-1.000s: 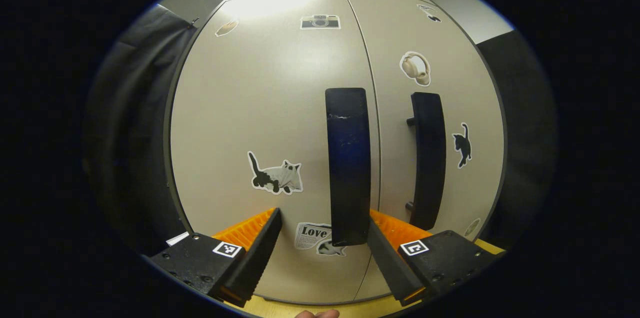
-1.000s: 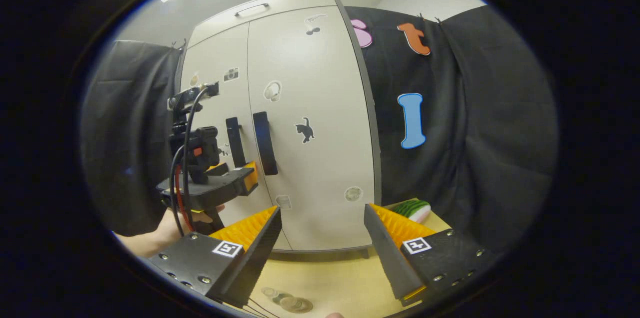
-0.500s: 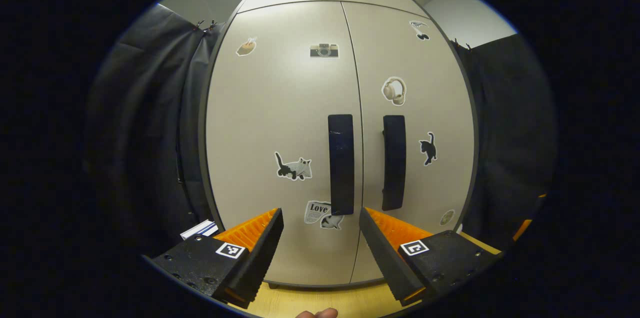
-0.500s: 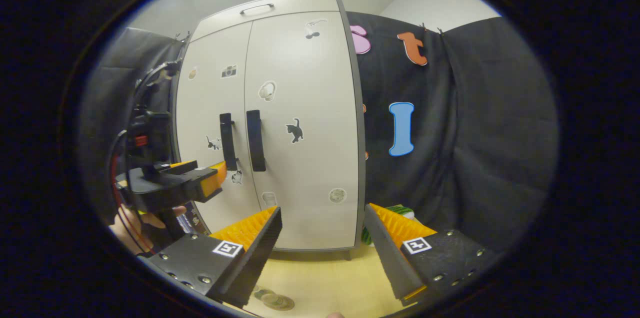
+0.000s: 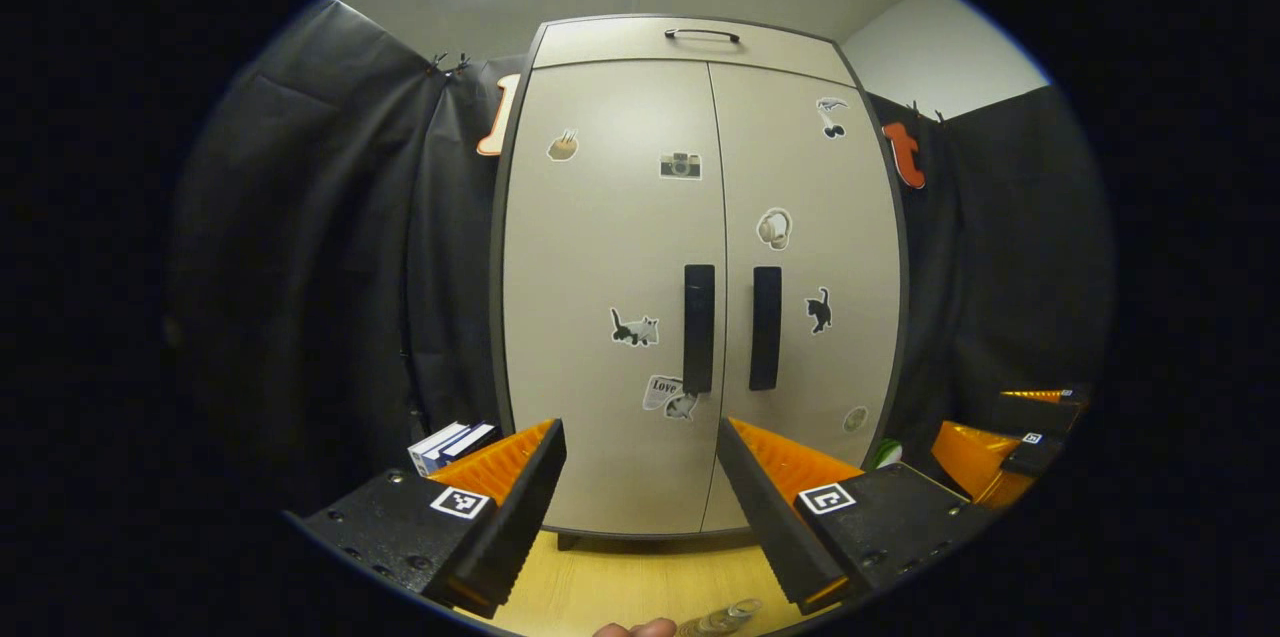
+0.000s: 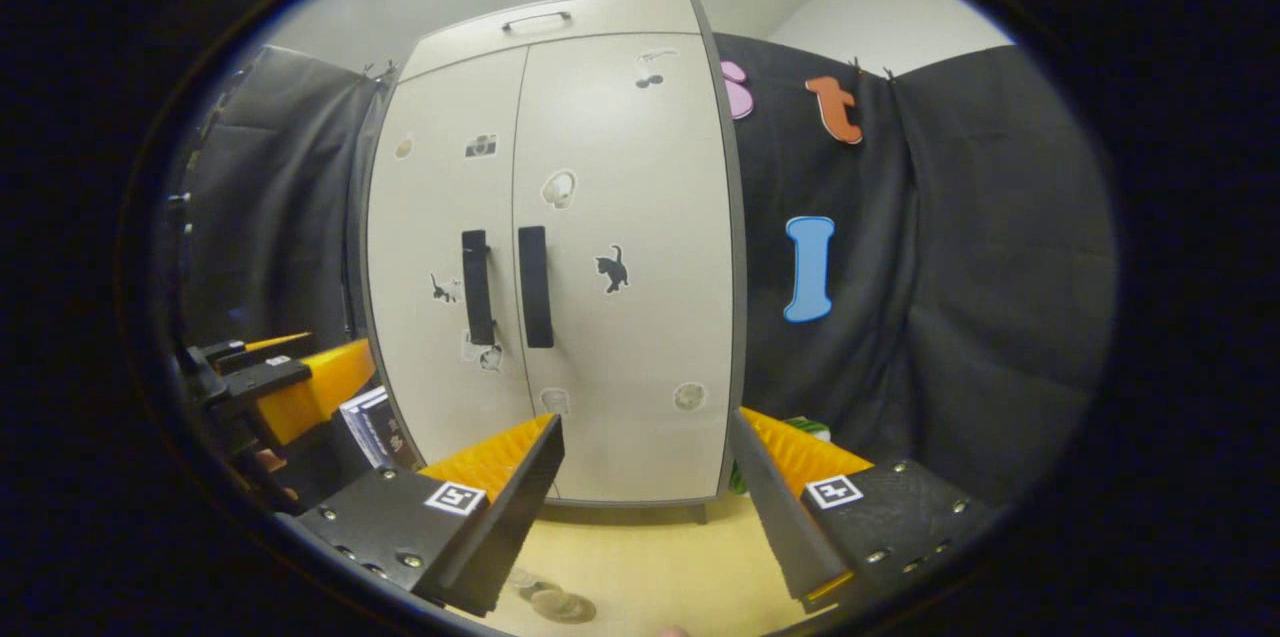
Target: Grasp the bottle in the cabinet with the left hand and place it on the coaster, then close the right door with the right hand and the left door with the left hand.
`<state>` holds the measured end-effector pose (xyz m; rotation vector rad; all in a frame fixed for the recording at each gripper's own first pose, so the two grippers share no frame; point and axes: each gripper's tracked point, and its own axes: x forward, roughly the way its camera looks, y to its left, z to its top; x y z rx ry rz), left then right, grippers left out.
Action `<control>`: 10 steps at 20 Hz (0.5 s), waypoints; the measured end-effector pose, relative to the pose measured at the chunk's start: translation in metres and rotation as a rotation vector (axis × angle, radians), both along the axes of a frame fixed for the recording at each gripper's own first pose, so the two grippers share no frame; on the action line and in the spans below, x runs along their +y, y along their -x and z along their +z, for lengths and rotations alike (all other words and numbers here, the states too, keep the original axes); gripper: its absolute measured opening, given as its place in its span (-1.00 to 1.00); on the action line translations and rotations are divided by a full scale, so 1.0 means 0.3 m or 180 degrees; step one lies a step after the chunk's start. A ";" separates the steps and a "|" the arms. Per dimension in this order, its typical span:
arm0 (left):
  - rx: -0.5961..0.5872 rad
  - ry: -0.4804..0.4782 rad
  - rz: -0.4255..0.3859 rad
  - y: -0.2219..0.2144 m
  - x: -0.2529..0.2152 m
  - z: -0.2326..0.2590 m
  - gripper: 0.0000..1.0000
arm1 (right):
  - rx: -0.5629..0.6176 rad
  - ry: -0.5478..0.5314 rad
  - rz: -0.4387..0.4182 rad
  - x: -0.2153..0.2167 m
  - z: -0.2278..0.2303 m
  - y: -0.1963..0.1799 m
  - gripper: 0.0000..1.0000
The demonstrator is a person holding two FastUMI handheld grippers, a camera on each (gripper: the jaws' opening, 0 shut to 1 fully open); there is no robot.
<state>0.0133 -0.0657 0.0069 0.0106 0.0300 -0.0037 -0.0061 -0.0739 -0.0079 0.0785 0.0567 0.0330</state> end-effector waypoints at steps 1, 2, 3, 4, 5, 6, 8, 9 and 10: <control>0.0018 0.0036 0.0025 0.018 0.008 -0.007 0.93 | -0.0005 0.0002 -0.0008 -0.001 0.001 0.007 1.00; 0.0008 0.0076 0.0015 0.030 0.009 -0.007 0.93 | -0.0017 0.0007 -0.0010 0.003 0.005 0.012 1.00; 0.0028 0.0086 0.0011 0.038 0.010 -0.016 0.94 | -0.0036 0.0001 -0.0014 0.002 0.009 0.016 1.00; 0.0029 0.0074 0.0035 0.045 0.023 -0.018 0.93 | -0.0036 -0.0011 -0.0005 0.008 0.011 0.022 1.00; 0.0012 0.0068 0.0035 0.050 0.024 -0.015 0.94 | -0.0039 -0.0016 -0.0003 0.009 0.011 0.027 1.00; 0.0028 0.0074 0.0042 0.056 0.027 -0.020 0.94 | -0.0038 -0.0007 -0.0006 0.008 0.013 0.029 1.00; 0.0035 0.0170 0.0039 0.058 0.032 -0.021 0.94 | -0.0025 0.0014 -0.0007 0.009 0.007 0.032 1.00; 0.0038 0.0203 0.0044 0.058 0.037 -0.022 0.94 | -0.0020 0.0024 -0.0008 0.009 0.006 0.033 1.00; 0.0045 0.0205 0.0052 0.058 0.041 -0.022 0.94 | -0.0023 0.0024 0.0000 0.014 0.005 0.031 1.00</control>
